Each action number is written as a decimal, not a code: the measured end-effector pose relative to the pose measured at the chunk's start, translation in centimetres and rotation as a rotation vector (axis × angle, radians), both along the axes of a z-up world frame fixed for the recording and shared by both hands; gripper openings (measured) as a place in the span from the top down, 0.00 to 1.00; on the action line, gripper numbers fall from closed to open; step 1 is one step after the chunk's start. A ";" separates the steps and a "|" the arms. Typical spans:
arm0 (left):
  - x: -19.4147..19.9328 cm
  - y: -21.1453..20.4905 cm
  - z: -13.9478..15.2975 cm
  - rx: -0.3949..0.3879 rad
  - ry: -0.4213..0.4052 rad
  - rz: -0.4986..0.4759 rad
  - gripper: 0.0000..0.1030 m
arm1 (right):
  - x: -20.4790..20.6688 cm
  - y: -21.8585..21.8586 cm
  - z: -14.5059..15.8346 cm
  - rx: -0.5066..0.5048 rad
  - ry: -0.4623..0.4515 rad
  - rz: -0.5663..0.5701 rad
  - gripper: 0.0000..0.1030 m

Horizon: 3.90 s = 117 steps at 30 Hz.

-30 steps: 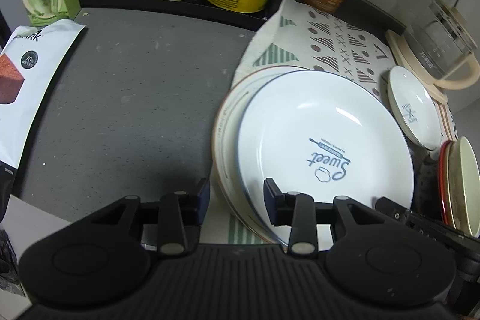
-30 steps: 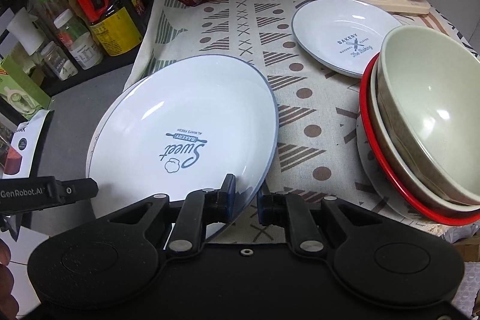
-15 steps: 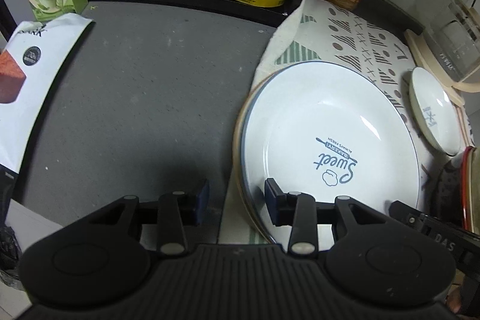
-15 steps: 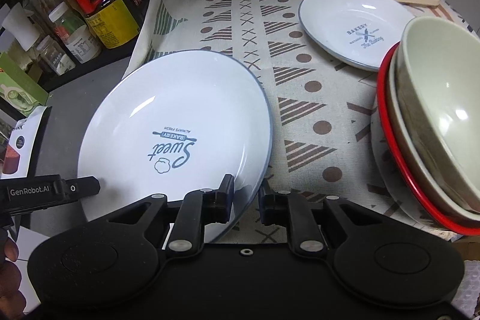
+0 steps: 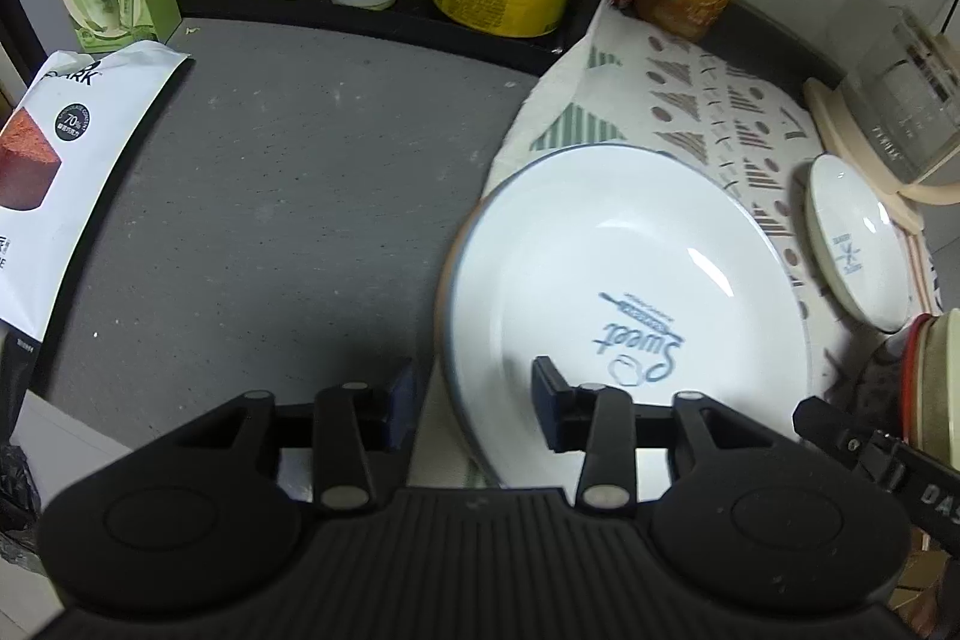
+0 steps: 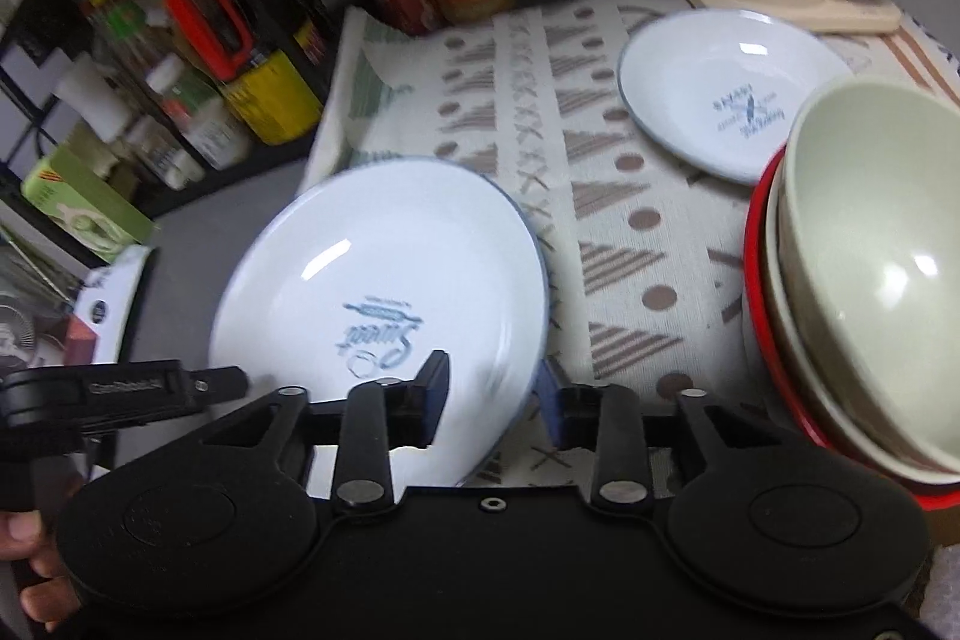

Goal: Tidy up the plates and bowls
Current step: 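Lower the 'Sweet' plate onto the flower-print plate and open both tools, then move both tools toward the white 'BAKERY' plate beside the kettle, then close both tools on the rim of the 'BAKERY' plate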

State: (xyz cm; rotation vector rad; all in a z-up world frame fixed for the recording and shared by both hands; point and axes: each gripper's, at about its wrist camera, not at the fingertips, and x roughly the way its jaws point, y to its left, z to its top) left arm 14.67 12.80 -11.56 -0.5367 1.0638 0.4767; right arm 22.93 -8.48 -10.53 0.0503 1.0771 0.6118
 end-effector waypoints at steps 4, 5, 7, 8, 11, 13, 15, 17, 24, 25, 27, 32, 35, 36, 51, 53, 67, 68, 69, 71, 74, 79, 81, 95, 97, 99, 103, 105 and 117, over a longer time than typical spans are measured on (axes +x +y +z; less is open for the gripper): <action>-0.4 -1.1 1.2 0.018 -0.027 0.015 0.35 | -0.2 -0.7 1.6 0.045 -0.040 0.020 0.47; -0.6 -1.4 1.5 0.018 -0.036 0.017 0.33 | -0.2 -0.9 1.9 0.051 -0.049 0.025 0.45; -0.9 -2.0 2.0 0.011 -0.050 0.018 0.28 | -0.3 -1.5 2.6 0.068 -0.059 0.023 0.37; -1.0 -2.4 2.2 0.009 -0.054 0.019 0.26 | -0.3 -1.8 2.8 0.081 -0.055 0.019 0.35; -1.4 -3.5 2.8 -0.010 -0.051 0.034 0.23 | -0.5 -2.7 3.3 0.102 -0.054 0.012 0.23; -1.8 -4.2 3.3 -0.027 -0.059 0.037 0.23 | -0.8 -3.3 3.9 0.107 -0.065 0.019 0.17; -2.1 -5.1 3.9 -0.025 -0.064 0.039 0.23 | -1.0 -3.8 4.4 0.113 -0.068 0.022 0.11; -2.4 -5.8 4.5 -0.025 -0.073 0.040 0.21 | -1.2 -4.5 5.0 0.117 -0.078 0.016 0.09; -2.7 -7.6 6.0 -0.019 -0.066 0.033 0.14 | -0.8 -7.0 6.6 0.129 -0.107 -0.016 0.03; -2.8 -7.7 6.1 -0.019 -0.063 0.035 0.14 | -0.8 -7.3 6.8 0.130 -0.111 -0.019 0.02; -2.8 -8.0 6.5 -0.013 -0.060 0.037 0.13 | -0.8 -7.9 7.0 0.132 -0.116 -0.027 0.00; -2.6 -8.6 7.3 -0.012 -0.064 0.032 0.13 | -0.8 -9.0 7.5 0.133 -0.126 -0.036 0.00; -2.5 -9.2 7.8 0.005 -0.070 0.025 0.09 | -0.9 -9.7 7.7 0.139 -0.135 -0.039 0.00; -2.4 -9.3 7.9 0.008 -0.071 0.026 0.08 | -0.9 -10.0 7.8 0.152 -0.139 -0.047 0.00; -0.5 -10.6 9.6 0.056 -0.110 -0.044 0.00 | 0.0 -12.3 9.1 0.173 -0.211 -0.131 0.00; 0.3 -10.4 9.4 0.040 -0.112 -0.061 0.00 | 0.4 -12.2 9.1 0.161 -0.216 -0.126 0.00; 9.2 -10.2 8.8 -0.003 -0.100 -0.165 0.01 | 5.4 -11.9 8.7 0.014 -0.213 -0.195 0.01; 9.8 -10.2 8.8 -0.001 -0.103 -0.177 0.01 | 5.9 -12.0 8.6 0.012 -0.204 -0.204 0.01; 10.5 -10.2 8.8 0.003 -0.104 -0.191 0.01 | 6.3 -12.0 8.5 0.012 -0.198 -0.209 0.01; 11.7 -10.1 8.8 0.006 -0.104 -0.214 0.01 | 7.1 -11.9 8.3 0.000 -0.191 -0.221 0.01; 13.3 -10.0 8.5 -0.008 -0.103 -0.234 0.01 | 8.2 -11.8 8.0 -0.016 -0.177 -0.241 0.01; 15.7 -9.9 7.6 -0.033 -0.088 -0.263 0.02 | 9.9 -12.0 7.4 -0.029 -0.154 -0.267 0.01; 16.5 -10.0 7.3 -0.044 -0.090 -0.280 0.03 | 10.7 -12.3 7.0 -0.023 -0.134 -0.283 0.01; 22.1 -11.0 3.9 -0.101 -0.074 -0.354 0.11 | 15.8 -13.8 4.5 0.019 -0.008 -0.352 0.19; 22.9 -11.1 3.2 -0.110 -0.062 -0.364 0.16 | 16.6 -13.8 3.9 0.010 0.012 -0.358 0.21; 23.7 -11.1 2.5 -0.122 -0.045 -0.378 0.19 | 17.5 -13.8 3.2 0.004 0.041 -0.360 0.23; 25.2 -11.1 0.6 -0.156 -0.008 -0.386 0.30 | 19.2 -13.6 1.6 -0.020 0.093 -0.368 0.27; 25.7 -11.1 -0.4 -0.172 0.013 -0.389 0.34 | 20.0 -13.6 0.7 -0.038 0.122 -0.379 0.30; 27.7 -11.3 -4.8 -0.240 0.105 -0.412 0.56 | 23.9 -13.5 -4.3 -0.071 0.317 -0.386 0.46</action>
